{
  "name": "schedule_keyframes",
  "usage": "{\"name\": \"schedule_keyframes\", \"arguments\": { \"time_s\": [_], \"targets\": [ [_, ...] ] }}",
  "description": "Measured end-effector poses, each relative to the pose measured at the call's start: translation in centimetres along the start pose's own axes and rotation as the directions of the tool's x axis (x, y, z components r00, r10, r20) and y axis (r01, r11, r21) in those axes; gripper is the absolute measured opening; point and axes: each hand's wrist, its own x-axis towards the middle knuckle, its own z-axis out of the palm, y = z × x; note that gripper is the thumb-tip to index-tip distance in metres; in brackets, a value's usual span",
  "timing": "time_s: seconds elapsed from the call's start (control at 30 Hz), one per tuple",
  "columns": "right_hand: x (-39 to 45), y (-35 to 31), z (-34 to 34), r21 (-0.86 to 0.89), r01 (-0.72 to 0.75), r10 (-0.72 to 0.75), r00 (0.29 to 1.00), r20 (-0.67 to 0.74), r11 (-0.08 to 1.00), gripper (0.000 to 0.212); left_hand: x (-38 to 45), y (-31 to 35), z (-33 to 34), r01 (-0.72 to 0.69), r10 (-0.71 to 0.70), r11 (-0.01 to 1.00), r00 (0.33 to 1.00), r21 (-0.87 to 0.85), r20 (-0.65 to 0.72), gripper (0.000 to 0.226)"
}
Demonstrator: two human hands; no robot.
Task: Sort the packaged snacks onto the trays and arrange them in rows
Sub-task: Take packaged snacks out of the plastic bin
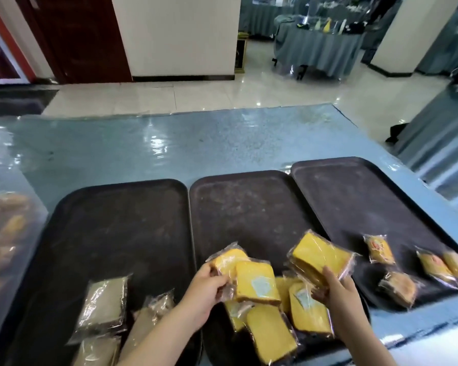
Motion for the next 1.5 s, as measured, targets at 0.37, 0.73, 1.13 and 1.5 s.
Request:
{"name": "schedule_keyframes", "arguments": {
  "time_s": [0.37,0.73,1.13,1.5],
  "targets": [
    [0.8,5.0,-4.5,-0.249,-0.176,0.117,0.965,-0.234,0.952,0.05,4.4,-1.7,5.1,-0.363,0.381,0.316,0.895,0.877,0.233,0.104],
    [-0.9,2.8,-4.1,-0.836,0.104,-0.357,0.927,-0.114,0.538,0.079,6.0,-0.5,4.3,-0.511,0.075,-0.135,0.849,0.849,0.523,0.063],
    [-5.9,-4.8,12.5,-0.768,0.545,-0.497,0.796,0.347,0.337,0.061,0.5,8.9,-8.2,-0.541,0.488,-0.084,0.709,0.837,0.508,0.049],
    [-21.3,-9.7,36.5,-0.363,0.912,-0.532,0.408,0.742,0.193,0.053,-11.4,19.9,-32.2,-0.386,0.748,0.057,0.627,0.921,0.217,0.04]
  ]
}}
